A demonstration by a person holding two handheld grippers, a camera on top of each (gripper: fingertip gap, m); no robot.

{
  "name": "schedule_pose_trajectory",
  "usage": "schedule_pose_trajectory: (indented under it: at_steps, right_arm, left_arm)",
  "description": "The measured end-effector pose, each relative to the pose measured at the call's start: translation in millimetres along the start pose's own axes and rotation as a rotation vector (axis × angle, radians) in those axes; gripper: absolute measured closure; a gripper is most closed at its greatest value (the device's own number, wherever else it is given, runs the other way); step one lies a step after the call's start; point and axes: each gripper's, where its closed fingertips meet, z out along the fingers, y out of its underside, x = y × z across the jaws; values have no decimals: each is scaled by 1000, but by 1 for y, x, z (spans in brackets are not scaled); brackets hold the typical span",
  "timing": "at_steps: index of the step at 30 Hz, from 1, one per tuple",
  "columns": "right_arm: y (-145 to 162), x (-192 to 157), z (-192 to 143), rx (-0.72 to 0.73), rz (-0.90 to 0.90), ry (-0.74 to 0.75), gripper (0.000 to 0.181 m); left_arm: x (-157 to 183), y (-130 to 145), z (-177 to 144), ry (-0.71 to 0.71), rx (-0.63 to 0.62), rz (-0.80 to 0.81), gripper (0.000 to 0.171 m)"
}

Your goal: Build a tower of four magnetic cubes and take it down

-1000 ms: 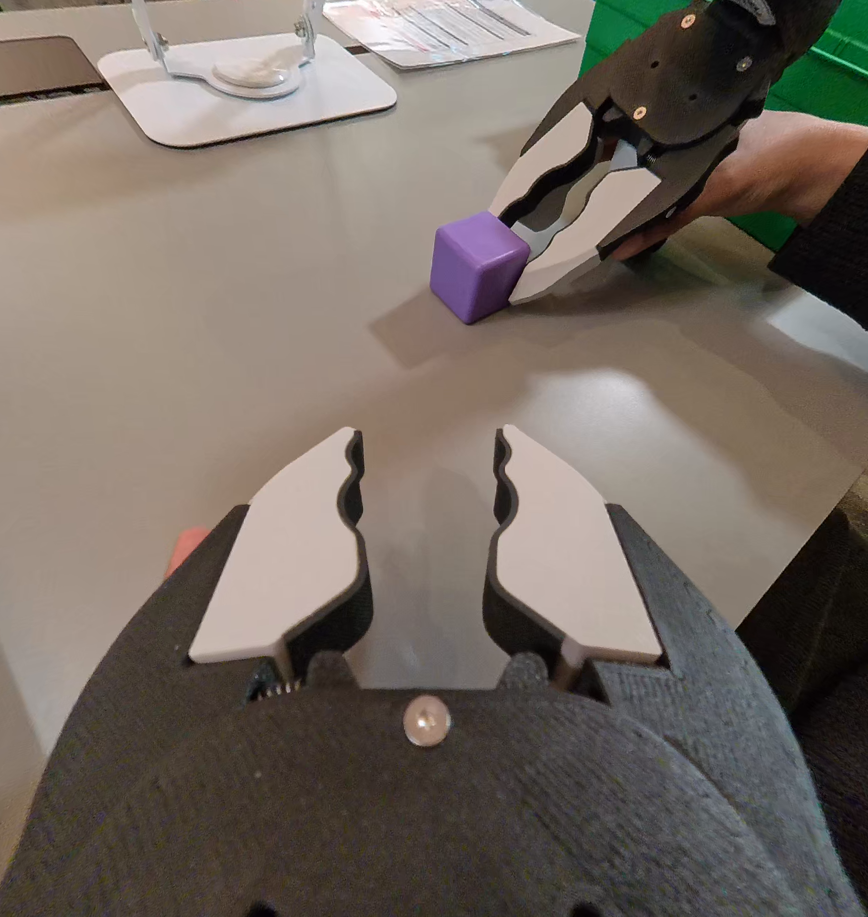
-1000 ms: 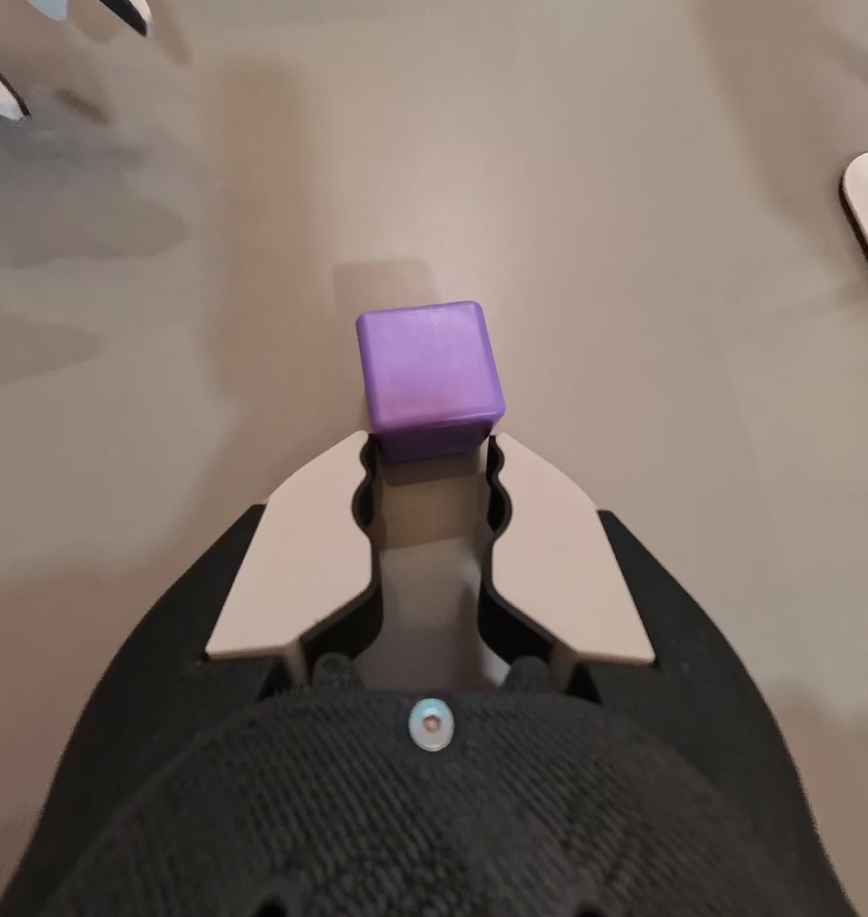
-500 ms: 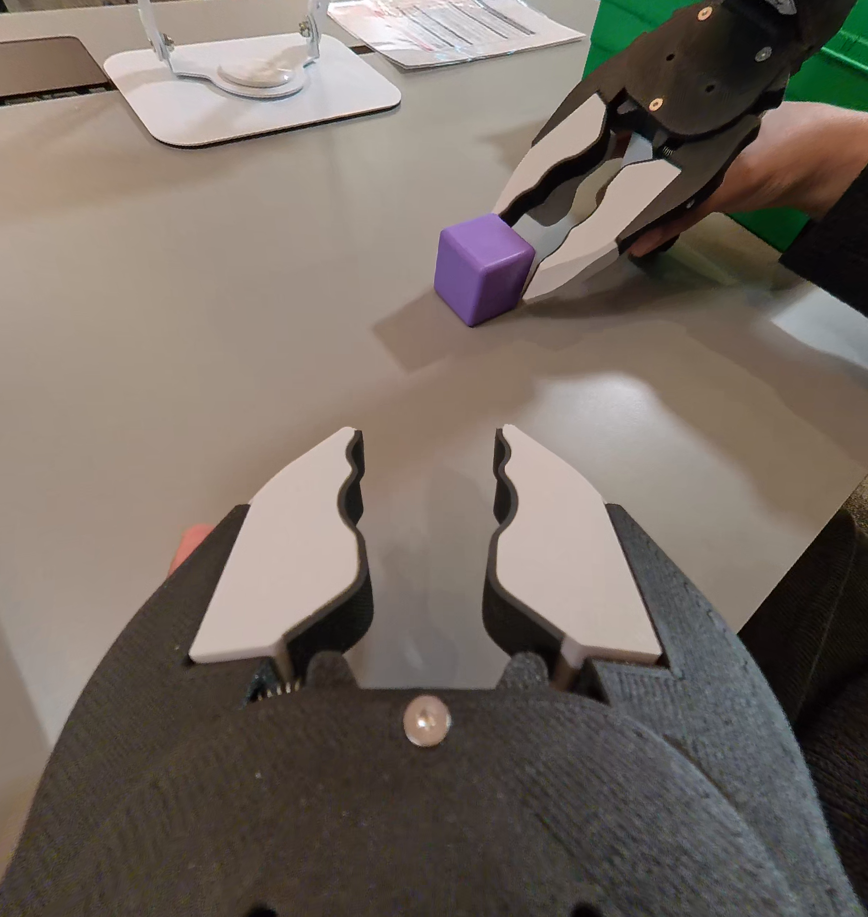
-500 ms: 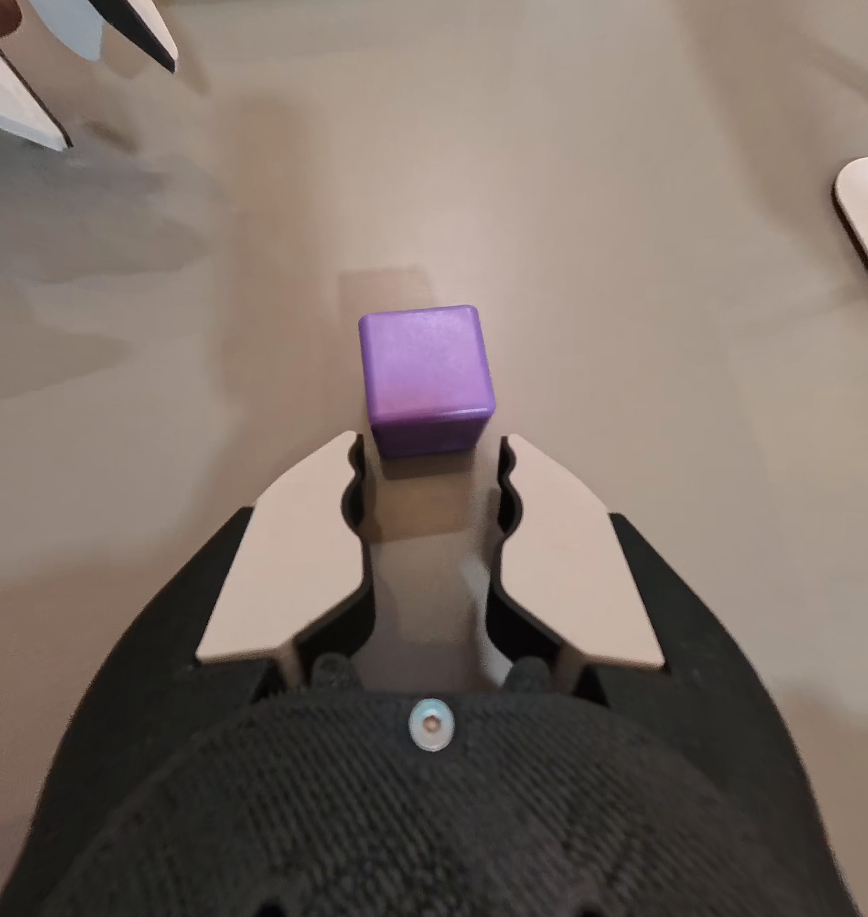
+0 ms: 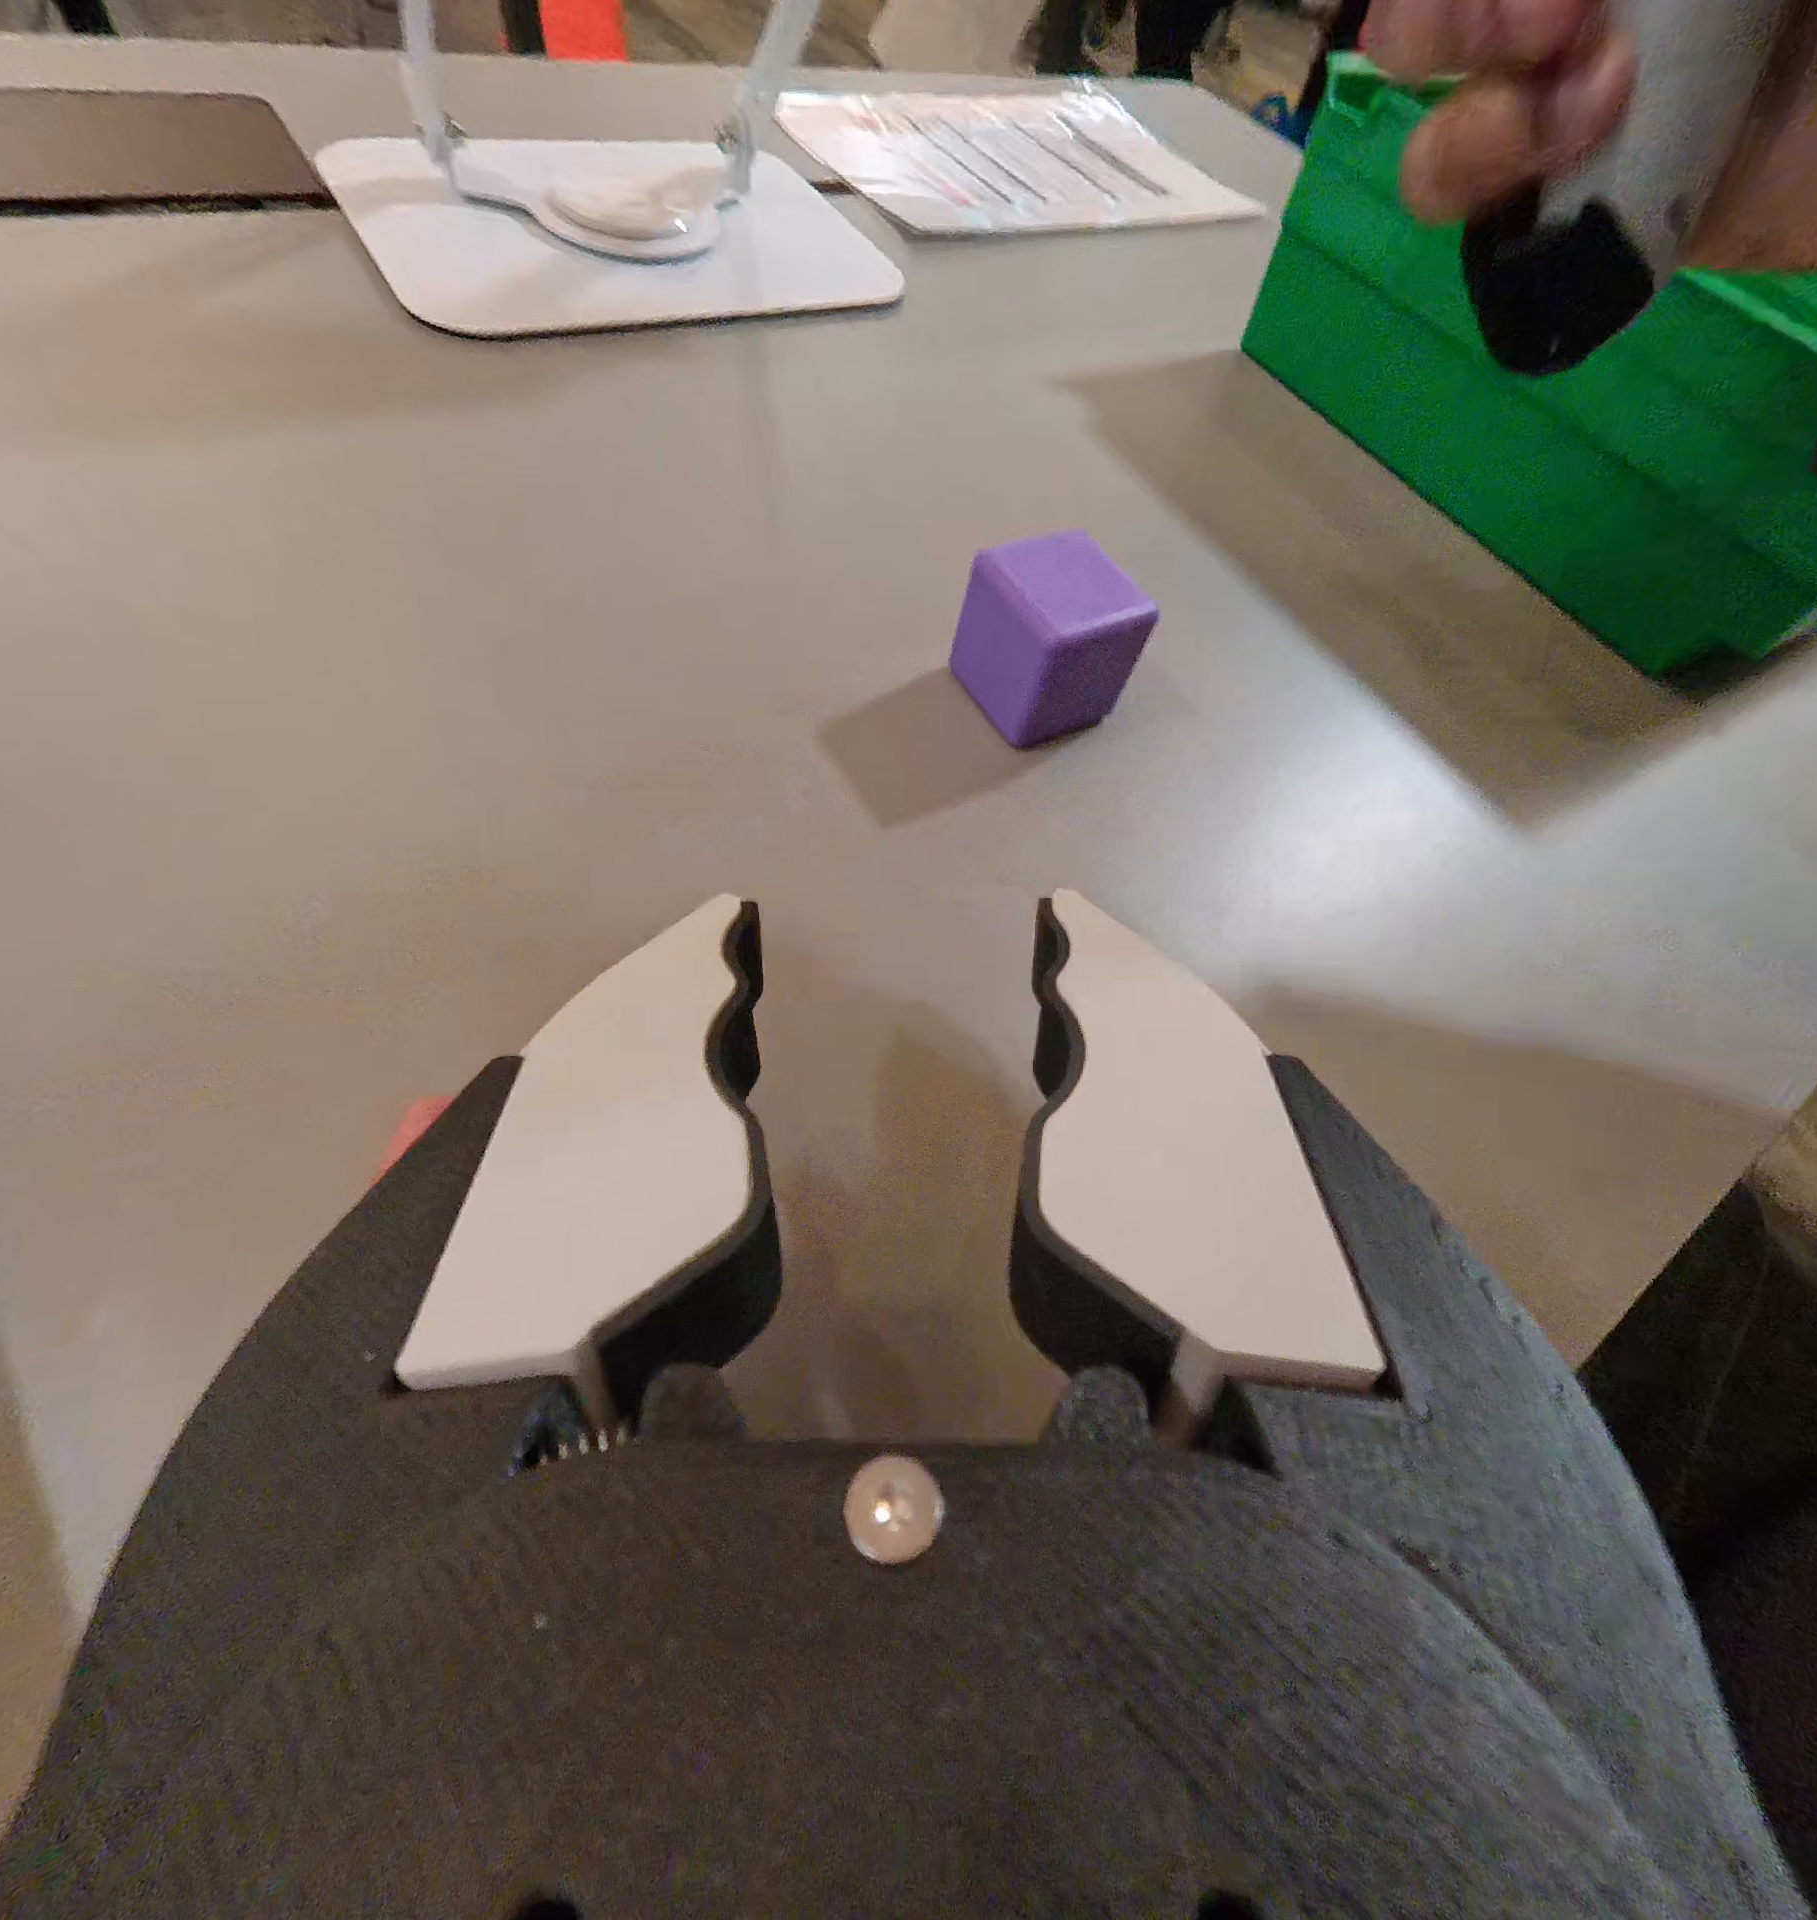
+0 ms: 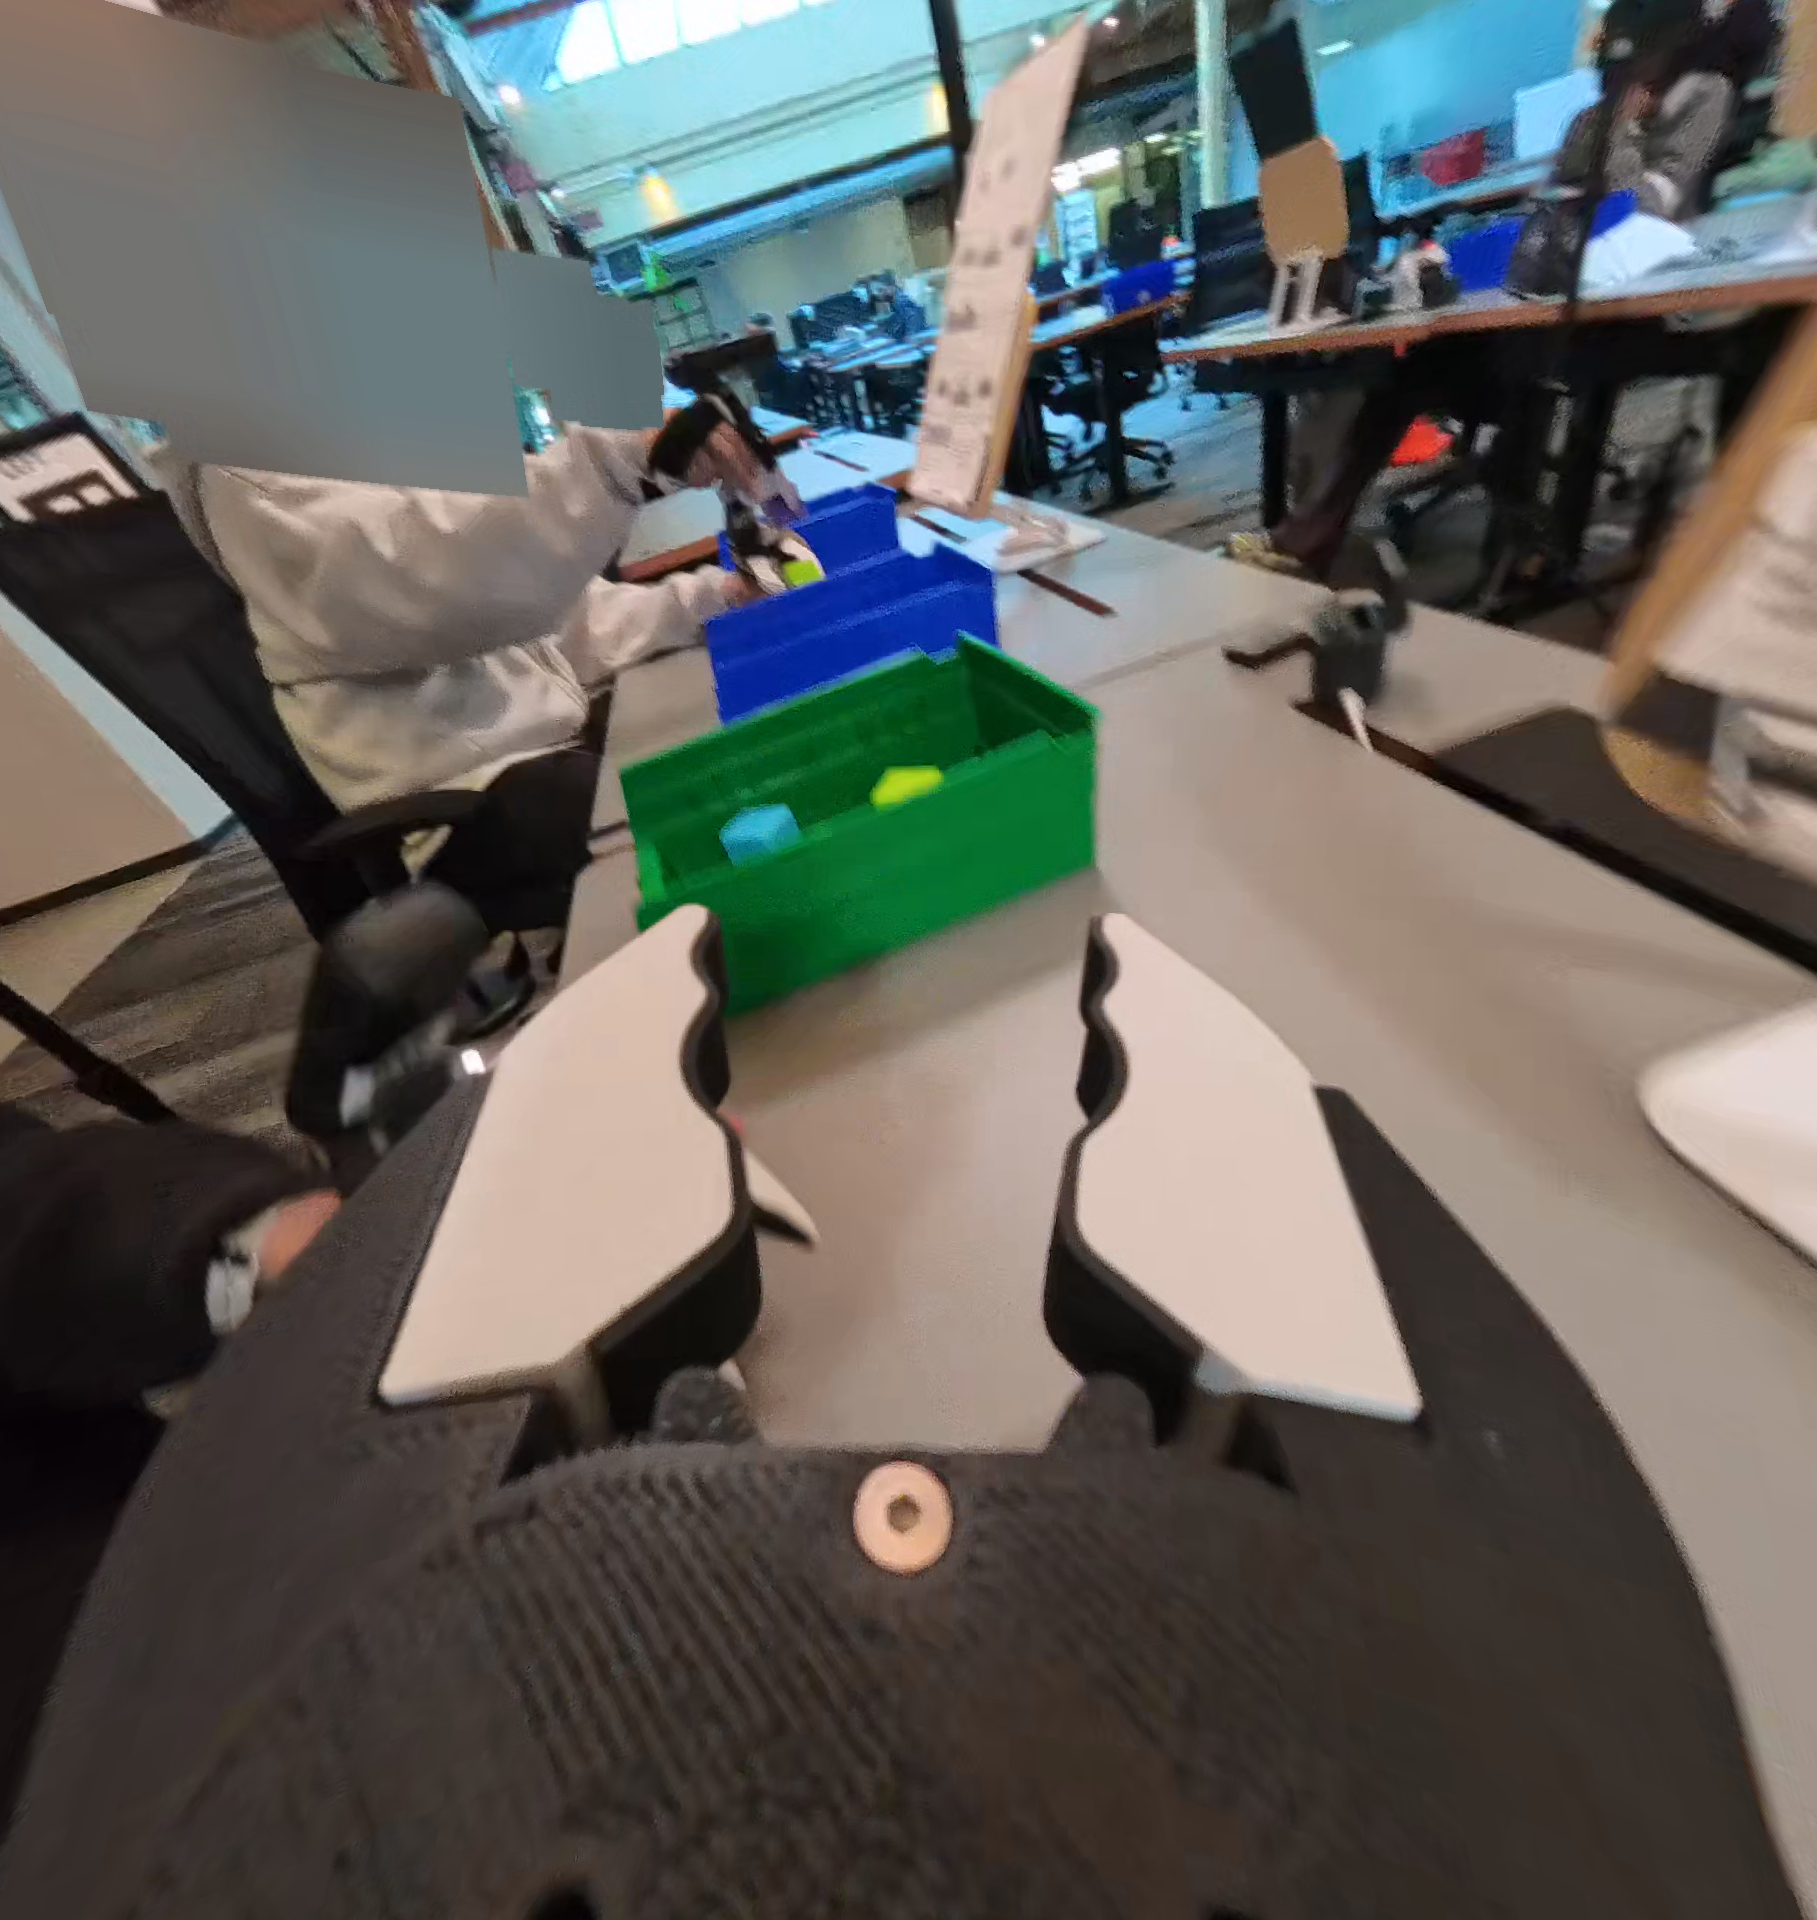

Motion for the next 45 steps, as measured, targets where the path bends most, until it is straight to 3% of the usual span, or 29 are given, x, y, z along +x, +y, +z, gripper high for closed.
schedule_pose_trajectory:
  at_steps: [2, 4, 9, 14, 20, 29, 33, 36, 40, 45]
  right_arm:
    - [-29, -28, 52, -28, -38, -48, 116]
    - [-38, -57, 112, -140, -88, -115, 115]
    - [-4, -96, 243, -519, -234, -148, 115]
    - [48, -99, 316, -832, -332, -95, 122]
    - [99, -75, 346, -1156, -328, -14, 126]
    - [140, -41, 351, -1400, -365, 107, 116]
    - [162, -42, 344, -1508, -373, 100, 124]
    - [171, -36, 340, -1568, -432, 128, 119]
    - [167, -36, 343, -1564, -484, 108, 128]
    - [127, -56, 354, -1379, -411, 24, 129]
  left_arm:
    - [-8, -12, -5, -25, 63, -49, 120]
    - [-21, -25, -14, -61, 145, -130, 120]
    - [-63, -35, -36, -150, 297, -372, 119]
    - [-90, -37, -53, -238, 381, -458, 120]
    - [-96, -39, -56, -275, 395, -449, 120]
    - [-98, -36, -48, -275, 375, -475, 120]
    - [-97, -35, -46, -269, 370, -485, 118]
    - [-97, -34, -45, -260, 368, -495, 118]
    - [-95, -34, -42, -251, 358, -491, 118]
    - [-92, -34, -41, -243, 348, -473, 118]
